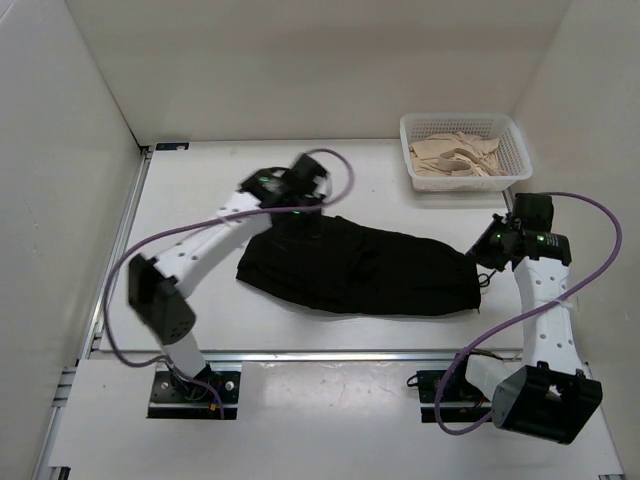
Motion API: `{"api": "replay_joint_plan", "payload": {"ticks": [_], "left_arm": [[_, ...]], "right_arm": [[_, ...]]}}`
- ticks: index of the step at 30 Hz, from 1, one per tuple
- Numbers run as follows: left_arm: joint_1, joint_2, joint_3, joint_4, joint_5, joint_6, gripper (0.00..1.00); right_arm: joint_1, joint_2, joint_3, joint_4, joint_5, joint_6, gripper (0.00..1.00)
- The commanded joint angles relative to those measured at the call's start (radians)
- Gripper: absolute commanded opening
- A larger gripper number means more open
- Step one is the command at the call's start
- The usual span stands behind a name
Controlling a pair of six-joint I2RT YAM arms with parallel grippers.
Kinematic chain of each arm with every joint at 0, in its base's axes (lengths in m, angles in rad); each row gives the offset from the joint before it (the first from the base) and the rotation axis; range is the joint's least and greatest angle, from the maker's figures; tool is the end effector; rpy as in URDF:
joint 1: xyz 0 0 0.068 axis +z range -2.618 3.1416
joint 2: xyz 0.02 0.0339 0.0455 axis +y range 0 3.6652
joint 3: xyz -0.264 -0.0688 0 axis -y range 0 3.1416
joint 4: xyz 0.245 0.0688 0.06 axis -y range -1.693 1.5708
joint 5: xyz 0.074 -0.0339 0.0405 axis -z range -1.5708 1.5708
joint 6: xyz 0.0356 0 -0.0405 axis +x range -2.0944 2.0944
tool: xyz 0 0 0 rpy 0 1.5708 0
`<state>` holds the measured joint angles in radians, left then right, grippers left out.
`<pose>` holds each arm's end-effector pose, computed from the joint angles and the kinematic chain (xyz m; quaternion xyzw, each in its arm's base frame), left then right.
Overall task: Fold and stack the trousers
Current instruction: Fold the trousers
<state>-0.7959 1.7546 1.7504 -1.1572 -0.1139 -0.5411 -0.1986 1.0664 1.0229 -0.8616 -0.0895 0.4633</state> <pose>0.2527 -0.2523 0.3317 0.1127 0.9711 -0.0821 0.1938 0.2039 -0.0378 0.3078 0.2930 0.8977 0.0850 0.3180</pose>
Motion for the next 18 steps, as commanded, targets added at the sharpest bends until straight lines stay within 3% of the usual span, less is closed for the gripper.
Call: {"api": "replay_joint_plan", "payload": {"ticks": [1, 2, 6, 11, 18], "left_arm": [[0.185, -0.168, -0.167, 0.045, 0.046, 0.041, 0.54], [0.263, -0.191, -0.254, 0.071, 0.101, 0.053, 0.58], [0.426, -0.231, -0.421, 0.172, 0.218, 0.078, 0.66], [0.537, -0.170, -0.497, 0.211, 0.241, 0.098, 0.70], [0.688, -0.107, -0.534, 0.266, 0.358, 0.142, 0.71]], "right_arm": [[0.100, -0.023, 0.031, 0.062, -0.107, -0.028, 0.07], [0.191, -0.023, 0.031, 0.099, -0.121, -0.008, 0.01], [0.477, 0.070, 0.100, 0.211, -0.135, 0.029, 0.00], [0.781, 0.378, 0.290, 0.194, -0.075, 0.055, 0.00], [0.846, 0.662, 0.373, 0.237, -0.044, 0.064, 0.00]]}}
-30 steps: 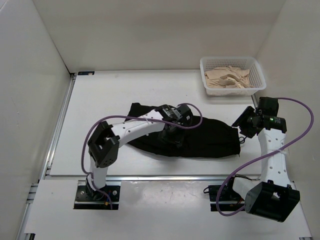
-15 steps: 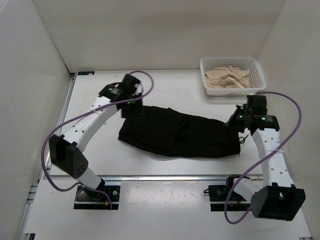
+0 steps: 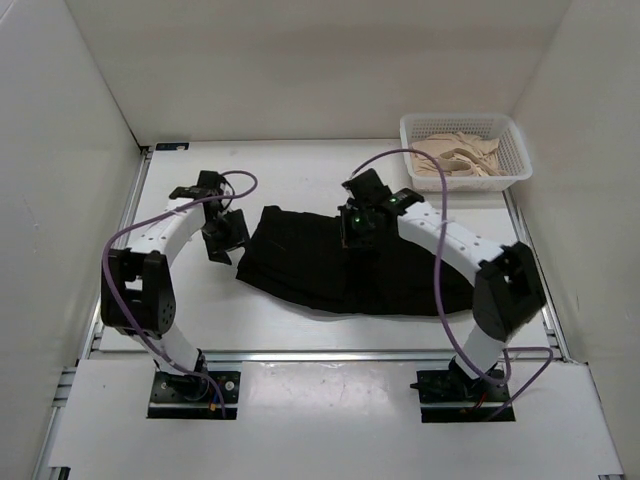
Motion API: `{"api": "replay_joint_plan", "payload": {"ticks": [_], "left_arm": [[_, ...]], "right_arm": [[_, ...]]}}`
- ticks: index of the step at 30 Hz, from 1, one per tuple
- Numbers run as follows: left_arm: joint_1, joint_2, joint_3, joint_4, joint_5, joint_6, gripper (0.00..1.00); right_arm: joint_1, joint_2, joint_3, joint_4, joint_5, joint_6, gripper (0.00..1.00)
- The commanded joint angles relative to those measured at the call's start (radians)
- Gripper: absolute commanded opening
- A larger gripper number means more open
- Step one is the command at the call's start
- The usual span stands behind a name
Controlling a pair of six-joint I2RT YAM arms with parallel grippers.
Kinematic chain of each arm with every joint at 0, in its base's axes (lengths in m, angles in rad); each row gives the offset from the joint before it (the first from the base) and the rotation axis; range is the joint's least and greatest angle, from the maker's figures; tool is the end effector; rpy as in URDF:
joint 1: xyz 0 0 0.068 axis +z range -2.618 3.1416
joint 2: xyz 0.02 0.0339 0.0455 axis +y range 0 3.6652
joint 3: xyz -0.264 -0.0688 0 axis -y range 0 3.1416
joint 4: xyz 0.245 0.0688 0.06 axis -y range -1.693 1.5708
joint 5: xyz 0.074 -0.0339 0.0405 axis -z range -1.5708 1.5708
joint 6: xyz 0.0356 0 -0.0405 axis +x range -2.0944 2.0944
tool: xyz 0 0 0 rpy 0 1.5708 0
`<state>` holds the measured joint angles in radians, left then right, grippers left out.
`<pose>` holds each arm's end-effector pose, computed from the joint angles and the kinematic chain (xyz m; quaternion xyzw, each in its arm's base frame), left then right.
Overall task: Fold and stack the trousers
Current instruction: Fold the trousers
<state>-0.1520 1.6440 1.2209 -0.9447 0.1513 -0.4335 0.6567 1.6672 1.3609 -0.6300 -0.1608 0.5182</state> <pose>0.3050 -0.0521 0.2240 -0.1316 0.9833 -0.1011 0.0750 0.2831 0.2254 0.2717 -0.0905 0.9430 0.2359 0.2165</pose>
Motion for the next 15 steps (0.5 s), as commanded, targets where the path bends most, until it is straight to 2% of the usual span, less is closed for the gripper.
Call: {"api": "replay_joint_plan", "payload": {"ticks": [1, 5, 9, 11, 13, 15], "left_arm": [[0.072, 0.004, -0.015, 0.053, 0.105, 0.045, 0.70], [0.091, 0.013, -0.024, 0.063, 0.105, 0.055, 0.70], [0.091, 0.017, -0.024, 0.063, 0.117, 0.064, 0.73], [0.079, 0.028, -0.024, 0.063, 0.117, 0.064, 0.92], [0.068, 0.051, -0.014, 0.063, 0.097, 0.064, 0.99], [0.043, 0.063, 0.011, 0.063, 0.061, 0.055, 0.99]], "right_arm": [[-0.009, 0.077, 0.002, 0.006, 0.046, 0.009, 0.00], [-0.009, 0.114, -0.083, 0.029, 0.153, 0.019, 0.00], [-0.009, 0.195, -0.094, 0.038, 0.222, 0.031, 0.00], [-0.009, 0.227, -0.094, 0.049, 0.233, 0.031, 0.00], [-0.009, 0.239, -0.094, 0.049, 0.233, 0.040, 0.00], [-0.009, 0.227, -0.094, 0.049, 0.233, 0.040, 0.00]]}}
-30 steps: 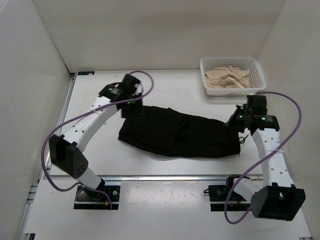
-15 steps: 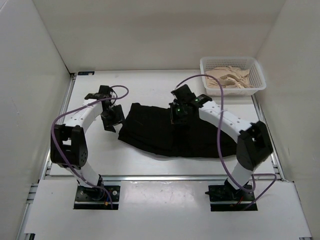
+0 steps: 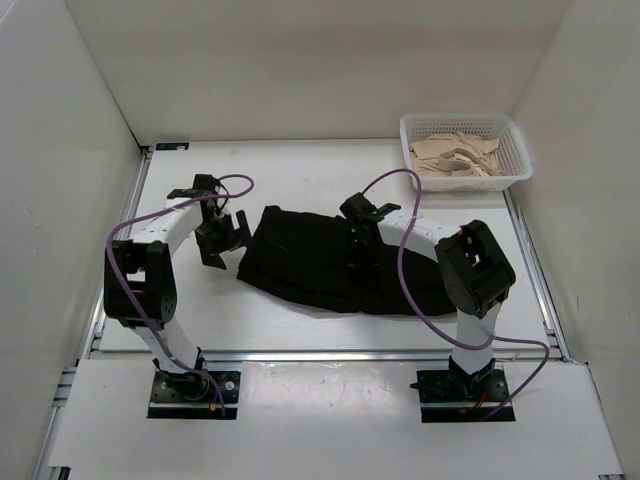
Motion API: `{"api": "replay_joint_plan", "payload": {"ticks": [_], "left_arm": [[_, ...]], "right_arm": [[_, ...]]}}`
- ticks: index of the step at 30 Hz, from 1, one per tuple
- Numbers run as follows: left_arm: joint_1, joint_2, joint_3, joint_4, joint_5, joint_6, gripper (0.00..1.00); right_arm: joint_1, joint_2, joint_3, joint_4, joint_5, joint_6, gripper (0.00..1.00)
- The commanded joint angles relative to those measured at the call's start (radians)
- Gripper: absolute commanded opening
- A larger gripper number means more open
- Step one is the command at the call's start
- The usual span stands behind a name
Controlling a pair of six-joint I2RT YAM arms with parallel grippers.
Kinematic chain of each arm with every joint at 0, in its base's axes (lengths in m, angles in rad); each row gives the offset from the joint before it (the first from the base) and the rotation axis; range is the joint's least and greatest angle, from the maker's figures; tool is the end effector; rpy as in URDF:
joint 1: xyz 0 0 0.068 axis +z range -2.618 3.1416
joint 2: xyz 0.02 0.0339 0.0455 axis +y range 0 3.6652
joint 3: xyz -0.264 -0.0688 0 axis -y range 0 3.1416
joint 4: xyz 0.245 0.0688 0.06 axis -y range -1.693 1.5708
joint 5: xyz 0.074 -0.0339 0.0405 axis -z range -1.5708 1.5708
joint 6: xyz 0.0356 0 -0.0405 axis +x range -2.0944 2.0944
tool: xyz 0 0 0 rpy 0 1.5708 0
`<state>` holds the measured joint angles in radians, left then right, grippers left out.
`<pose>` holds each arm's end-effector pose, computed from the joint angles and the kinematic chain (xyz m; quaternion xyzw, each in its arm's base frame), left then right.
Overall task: Fold and stack the trousers
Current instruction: Fold the trousers
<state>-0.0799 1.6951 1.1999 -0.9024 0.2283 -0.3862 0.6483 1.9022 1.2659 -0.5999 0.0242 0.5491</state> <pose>0.3139 -0.0332 0.2048 -0.1413 0.9797 -0.1303 0.0574 0.2991 0.2255 0.1623 -0.0469 0.9849 0.0840 0.1443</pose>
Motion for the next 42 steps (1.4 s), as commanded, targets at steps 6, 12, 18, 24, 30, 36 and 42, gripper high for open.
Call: {"api": "replay_joint_plan", "payload": {"ticks": [6, 12, 18, 24, 30, 36, 42], "left_arm": [[-0.029, 0.072, 0.098, 0.030, -0.060, 0.029, 0.99], [-0.038, 0.141, 0.162, 0.068, 0.000, 0.029, 0.98], [-0.049, 0.238, 0.146, 0.068, -0.017, 0.012, 0.94], [-0.060, 0.236, 0.075, 0.115, 0.095, -0.011, 0.60], [-0.026, 0.115, 0.102, 0.090, 0.135, -0.011, 0.10], [0.083, -0.017, 0.300, -0.048, -0.048, -0.022, 0.10], [0.092, -0.020, 0.628, -0.240, -0.216, 0.020, 0.10]], "right_arm": [[0.027, -0.178, 0.070, -0.086, 0.112, -0.005, 0.05], [0.037, -0.328, 0.147, -0.185, 0.132, -0.026, 0.25], [0.037, -0.379, 0.159, -0.238, 0.164, -0.026, 0.26], [0.014, -0.419, 0.141, -0.247, 0.175, -0.026, 0.27], [-0.041, -0.437, 0.141, -0.265, 0.195, -0.035, 0.27], [-0.133, -0.508, 0.053, -0.274, 0.195, -0.055, 0.27], [-0.194, -0.537, -0.048, -0.262, 0.168, -0.075, 0.27]]}}
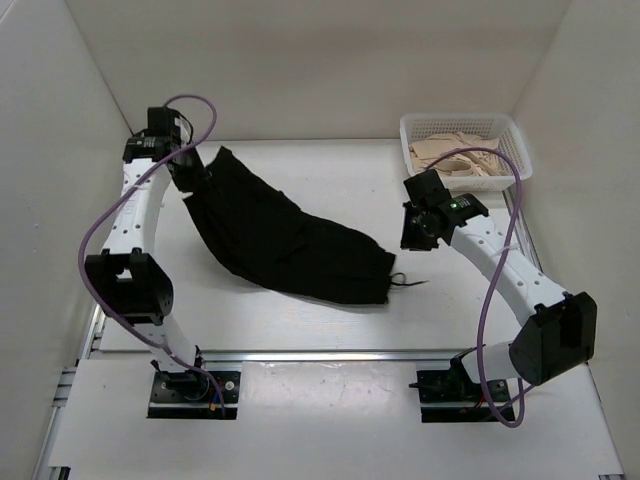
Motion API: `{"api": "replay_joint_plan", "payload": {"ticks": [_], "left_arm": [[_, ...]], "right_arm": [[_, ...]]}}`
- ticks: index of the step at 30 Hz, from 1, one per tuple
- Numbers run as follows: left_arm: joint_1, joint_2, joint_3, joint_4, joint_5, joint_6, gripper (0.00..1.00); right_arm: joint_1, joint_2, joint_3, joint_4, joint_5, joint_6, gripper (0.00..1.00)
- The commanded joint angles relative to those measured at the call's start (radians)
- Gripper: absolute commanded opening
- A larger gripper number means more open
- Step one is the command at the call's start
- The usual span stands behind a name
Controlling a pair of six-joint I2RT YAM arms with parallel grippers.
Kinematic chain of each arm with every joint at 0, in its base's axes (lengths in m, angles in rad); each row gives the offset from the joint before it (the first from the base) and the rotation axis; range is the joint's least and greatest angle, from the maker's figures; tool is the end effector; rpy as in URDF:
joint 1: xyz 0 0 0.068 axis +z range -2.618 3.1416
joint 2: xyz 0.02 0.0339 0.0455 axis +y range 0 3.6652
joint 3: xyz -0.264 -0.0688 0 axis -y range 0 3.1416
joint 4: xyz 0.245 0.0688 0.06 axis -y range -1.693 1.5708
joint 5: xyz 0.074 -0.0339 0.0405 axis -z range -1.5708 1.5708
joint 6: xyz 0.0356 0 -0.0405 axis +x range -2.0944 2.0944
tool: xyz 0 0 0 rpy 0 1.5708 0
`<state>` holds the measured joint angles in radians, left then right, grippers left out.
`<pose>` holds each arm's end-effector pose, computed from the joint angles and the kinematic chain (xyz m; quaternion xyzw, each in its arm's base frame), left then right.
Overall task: Fold and stack the trousers
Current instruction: Fold the trousers
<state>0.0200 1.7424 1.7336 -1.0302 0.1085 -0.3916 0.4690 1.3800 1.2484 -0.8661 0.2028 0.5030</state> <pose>0.3661 0.0035 0.3372 -0.1829 0.9460 -0.0999 0.2482 0.2528 0.1200 0.3086 0.0448 0.9537 0.0455 0.2940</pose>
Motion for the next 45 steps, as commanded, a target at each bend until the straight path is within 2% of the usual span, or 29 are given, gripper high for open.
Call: {"api": "replay_joint_plan", "payload": {"ticks": [1, 5, 10, 18, 25, 27, 29, 30, 34, 37, 38, 41, 42, 44, 45], "left_arm": [[-0.008, -0.067, 0.125, -0.126, -0.096, 0.025, 0.10], [-0.060, -0.058, 0.237, -0.136, -0.096, 0.025, 0.10], [-0.143, -0.058, 0.261, -0.145, -0.049, -0.032, 0.10], [-0.423, -0.060, 0.248, -0.079, -0.142, -0.180, 0.10], [-0.633, 0.034, 0.230, -0.024, -0.151, -0.268, 0.10], [-0.673, 0.058, 0.215, -0.024, -0.151, -0.277, 0.36], [-0.724, 0.091, 0.195, -0.014, -0.103, -0.265, 0.83], [-0.741, 0.091, 0.195, -0.030, -0.102, -0.265, 1.00], [-0.764, 0.082, 0.216, -0.092, -0.133, -0.239, 1.00], [-0.733, 0.000, 0.201, -0.093, -0.167, -0.216, 0.97], [-0.692, -0.023, 0.151, -0.093, -0.155, -0.204, 0.84], [-0.597, -0.116, 0.005, -0.053, -0.155, -0.173, 0.57], [-0.573, -0.127, -0.034, -0.035, -0.155, -0.164, 0.42], [-0.501, -0.136, -0.148, 0.001, -0.121, -0.144, 0.26], [-0.480, -0.145, -0.184, 0.015, -0.112, -0.144, 0.24]], "right_arm": [[-0.015, -0.015, -0.053, 0.013, -0.032, -0.029, 0.27], [-0.024, -0.006, -0.078, 0.035, -0.062, -0.029, 0.27], [-0.033, -0.006, -0.078, 0.044, -0.062, -0.029, 0.27], [-0.043, 0.004, -0.078, 0.044, -0.062, -0.029, 0.27], [-0.052, 0.004, -0.078, 0.044, -0.052, -0.029, 0.27], [-0.061, 0.004, -0.087, 0.035, -0.052, -0.029, 0.27], [-0.070, -0.007, -0.098, 0.035, -0.043, -0.038, 0.28], [-0.081, -0.007, -0.098, 0.035, -0.043, -0.038, 0.28], [-0.112, -0.027, -0.107, 0.035, -0.043, -0.049, 0.28], [-0.112, -0.036, -0.107, 0.035, -0.052, -0.049, 0.28], [-0.112, -0.036, -0.096, 0.035, -0.071, -0.049, 0.28], [-0.086, -0.036, -0.078, 0.058, -0.134, -0.049, 0.27], [-0.073, -0.024, -0.066, 0.058, -0.144, -0.049, 0.27], [-0.020, 0.004, -0.020, 0.068, -0.164, -0.037, 0.25], [0.002, 0.037, 0.000, 0.068, -0.175, -0.037, 0.24]]}}
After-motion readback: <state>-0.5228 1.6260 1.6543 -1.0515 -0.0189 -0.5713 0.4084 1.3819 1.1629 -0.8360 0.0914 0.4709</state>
